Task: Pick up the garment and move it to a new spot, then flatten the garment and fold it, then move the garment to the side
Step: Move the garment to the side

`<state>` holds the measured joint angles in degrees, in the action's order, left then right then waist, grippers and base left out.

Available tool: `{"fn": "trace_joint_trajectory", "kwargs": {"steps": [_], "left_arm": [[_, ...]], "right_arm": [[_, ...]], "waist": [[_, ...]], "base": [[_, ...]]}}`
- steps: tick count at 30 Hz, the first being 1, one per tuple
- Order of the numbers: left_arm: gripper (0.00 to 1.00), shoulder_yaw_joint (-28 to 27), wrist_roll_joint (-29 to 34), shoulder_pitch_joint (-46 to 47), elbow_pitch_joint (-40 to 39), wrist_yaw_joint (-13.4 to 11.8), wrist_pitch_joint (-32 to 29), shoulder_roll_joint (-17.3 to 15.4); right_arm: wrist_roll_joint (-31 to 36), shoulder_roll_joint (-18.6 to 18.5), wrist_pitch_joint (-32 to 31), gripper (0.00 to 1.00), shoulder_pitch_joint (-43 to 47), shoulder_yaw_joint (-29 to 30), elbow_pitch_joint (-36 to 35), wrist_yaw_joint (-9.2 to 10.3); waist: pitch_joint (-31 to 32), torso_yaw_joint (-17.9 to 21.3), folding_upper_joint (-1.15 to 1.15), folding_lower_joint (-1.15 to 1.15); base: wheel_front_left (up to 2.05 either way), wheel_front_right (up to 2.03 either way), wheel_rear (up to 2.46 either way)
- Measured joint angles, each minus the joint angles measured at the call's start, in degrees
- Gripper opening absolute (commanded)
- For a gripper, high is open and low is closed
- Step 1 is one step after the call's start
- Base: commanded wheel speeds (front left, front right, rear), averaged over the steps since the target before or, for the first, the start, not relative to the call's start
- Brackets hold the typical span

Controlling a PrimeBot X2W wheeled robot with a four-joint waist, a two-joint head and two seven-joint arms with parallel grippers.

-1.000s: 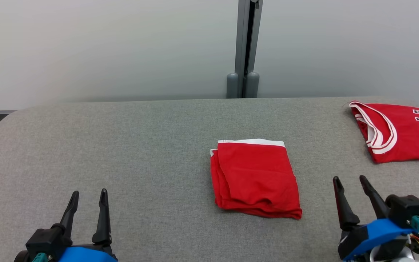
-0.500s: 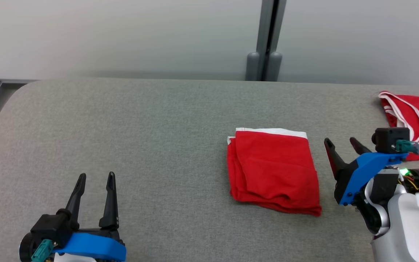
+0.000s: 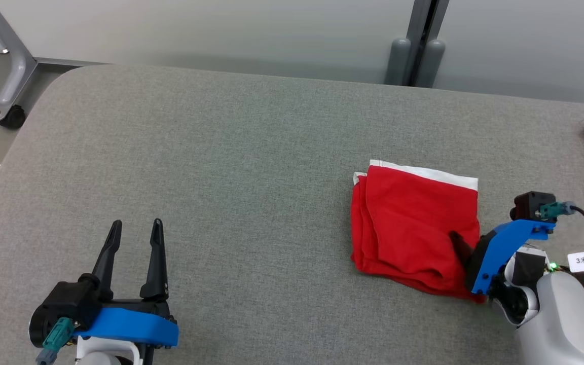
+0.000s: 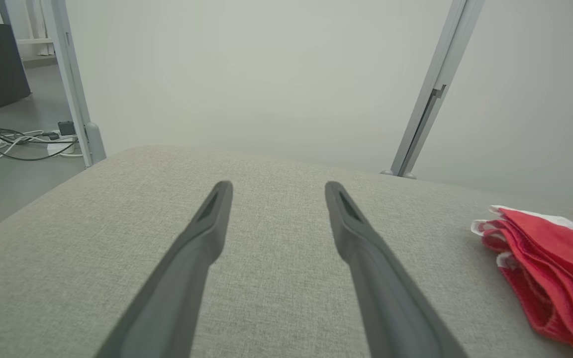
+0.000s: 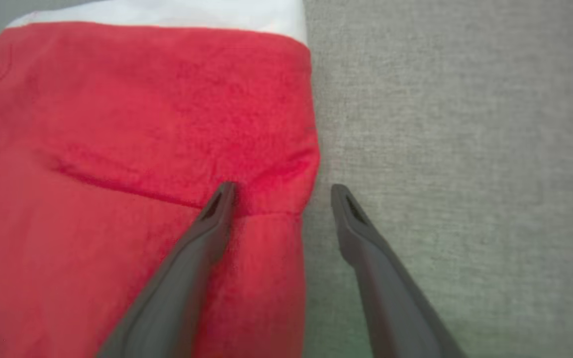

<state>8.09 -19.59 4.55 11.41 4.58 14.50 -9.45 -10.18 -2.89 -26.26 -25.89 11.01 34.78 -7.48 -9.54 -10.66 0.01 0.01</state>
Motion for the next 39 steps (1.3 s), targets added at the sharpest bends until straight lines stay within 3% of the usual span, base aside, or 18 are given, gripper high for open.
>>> {"fn": "trace_joint_trajectory", "kwargs": {"steps": [6,7,8,9,14,20,33,39], "left_arm": [[1.00,-0.12,0.01,0.24,0.45,0.00,0.25,0.03],[1.00,-0.15,0.01,0.23,0.46,0.00,0.31,0.11],[1.00,-0.20,0.01,0.23,0.46,0.00,0.32,0.13],[1.00,-0.15,0.02,0.23,0.45,0.01,0.32,0.19],[1.00,0.03,0.12,0.35,0.37,0.35,0.41,0.62],[1.00,-0.57,0.54,1.81,-1.04,0.44,0.48,0.53],[1.00,0.36,2.72,7.93,-4.57,1.02,0.49,0.04],[1.00,1.82,3.16,10.63,-5.13,1.35,0.37,-0.65]], "right_arm": [[-2.89,-0.33,-2.30,1.00,-1.01,-2.92,4.30,0.00],[-3.12,-0.35,-2.54,0.78,-1.12,-3.48,4.45,0.00],[-2.74,-0.38,-2.94,0.31,-1.20,-4.12,4.43,0.00],[-1.97,-0.35,-2.94,0.00,-1.27,-4.45,4.32,0.00],[3.75,0.02,-1.44,0.00,-2.33,-6.19,2.30,-0.01],[8.14,-4.77,-1.26,0.00,-12.29,-16.49,-1.04,-0.01],[3.83,-19.56,3.79,0.00,-32.45,-34.53,2.12,-0.02],[-1.09,-25.63,7.73,0.00,-36.10,-38.19,5.26,-0.02]], "waist": [[0.05,-0.08,-0.01,-0.01],[0.08,0.07,-0.01,-0.02],[0.08,0.27,-0.01,-0.01],[0.04,0.49,-0.01,-0.01],[-0.76,1.41,-0.01,-0.01],[-4.05,5.25,0.00,-0.01],[-10.95,14.94,0.00,0.00],[-13.57,16.73,0.00,-0.01]], "base": [[0.00,0.00,0.00],[0.00,0.00,0.00],[0.00,0.00,0.00],[0.00,0.00,0.00],[0.00,0.00,0.00],[0.00,0.00,0.00],[0.00,0.00,0.00],[0.00,0.00,0.00]]}}
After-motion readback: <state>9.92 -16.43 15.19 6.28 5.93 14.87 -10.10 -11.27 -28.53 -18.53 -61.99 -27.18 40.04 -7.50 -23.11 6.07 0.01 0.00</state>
